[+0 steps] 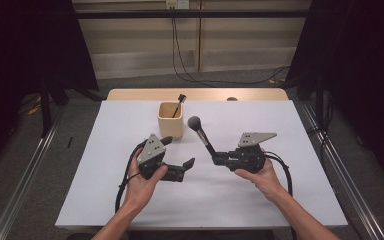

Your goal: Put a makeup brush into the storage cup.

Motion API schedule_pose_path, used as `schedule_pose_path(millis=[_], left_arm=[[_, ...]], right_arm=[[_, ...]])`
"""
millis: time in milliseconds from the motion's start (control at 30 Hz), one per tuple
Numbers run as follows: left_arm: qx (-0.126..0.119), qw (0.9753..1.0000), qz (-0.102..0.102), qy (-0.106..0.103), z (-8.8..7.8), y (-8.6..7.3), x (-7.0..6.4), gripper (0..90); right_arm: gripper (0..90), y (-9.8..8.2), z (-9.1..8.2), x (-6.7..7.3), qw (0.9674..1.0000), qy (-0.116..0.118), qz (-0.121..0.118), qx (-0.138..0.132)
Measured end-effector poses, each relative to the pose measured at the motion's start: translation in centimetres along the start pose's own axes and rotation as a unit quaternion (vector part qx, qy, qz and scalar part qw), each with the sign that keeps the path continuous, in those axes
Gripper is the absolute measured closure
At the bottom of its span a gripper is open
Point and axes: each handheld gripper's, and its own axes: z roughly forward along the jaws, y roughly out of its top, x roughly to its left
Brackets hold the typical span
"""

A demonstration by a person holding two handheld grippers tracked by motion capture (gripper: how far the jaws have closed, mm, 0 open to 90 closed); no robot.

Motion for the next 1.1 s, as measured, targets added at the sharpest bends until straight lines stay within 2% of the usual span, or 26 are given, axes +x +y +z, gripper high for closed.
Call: schedule_pose_path(millis=[100, 167, 333, 600, 667, 733, 800, 867, 967, 1067, 1100], left_arm=[[0.006, 1.0, -0.001, -0.007, 1.0, 0.3, -0.4, 2.1], [0.009, 0.9999, 0.004, -0.003, 1.6, 0.5, -0.7, 2.3], [0.011, 0.9998, -0.002, -0.018, 2.5, 0.9, -0.9, 2.6], [0.02, 0.9997, -0.008, -0.01, 4.1, 1.2, -0.9, 4.7], [0.022, 0.9995, -0.012, -0.018, 4.3, 1.3, -0.9, 7.4], [0.026, 0.9995, -0.014, -0.013, 4.3, 1.3, -0.9, 9.9], [0.02, 0.9995, -0.022, -0.011, 4.2, 1.2, -0.8, 18.0], [0.019, 0.9994, -0.026, -0.011, 4.2, 1.2, -0.8, 20.6], [0.015, 0.9986, -0.048, -0.017, 4.4, 1.1, -0.8, 23.8], [0.015, 0.9983, -0.051, -0.022, 4.4, 1.0, -0.8, 27.0], [0.014, 0.9984, -0.05, -0.022, 4.4, 1.1, -0.8, 31.2]], right_arm=[[75.9, 0.1, 0.0, 0.2, 1.0, 0.003, -0.004, 0.0], [75.9, 0.1, 0.0, 0.3, 1.0, 0.003, -0.009, 0.003], [75.9, 0.0, -0.1, 0.1, 1.0, 0.001, -0.004, -0.001], [75.9, -0.1, -0.1, 0.0, 1.0, 0.002, -0.004, -0.002], [75.9, -0.1, -0.1, 0.1, 1.0, 0.004, -0.003, -0.002], [75.9, -0.2, 0.1, 0.2, 1.0, 0.005, -0.005, 0.0], [75.9, -0.2, 0.2, 0.4, 0.9999, 0.008, -0.008, 0.003], [75.9, -0.3, 0.3, 0.4, 0.9999, 0.01, -0.008, 0.003], [75.9, -0.3, 0.5, 0.5, 0.9999, 0.012, -0.01, 0.005], [75.9, -0.3, 0.6, 0.5, 0.9999, 0.012, -0.009, 0.004], [75.8, -0.3, 0.6, 0.5, 0.9999, 0.012, -0.008, 0.004]])
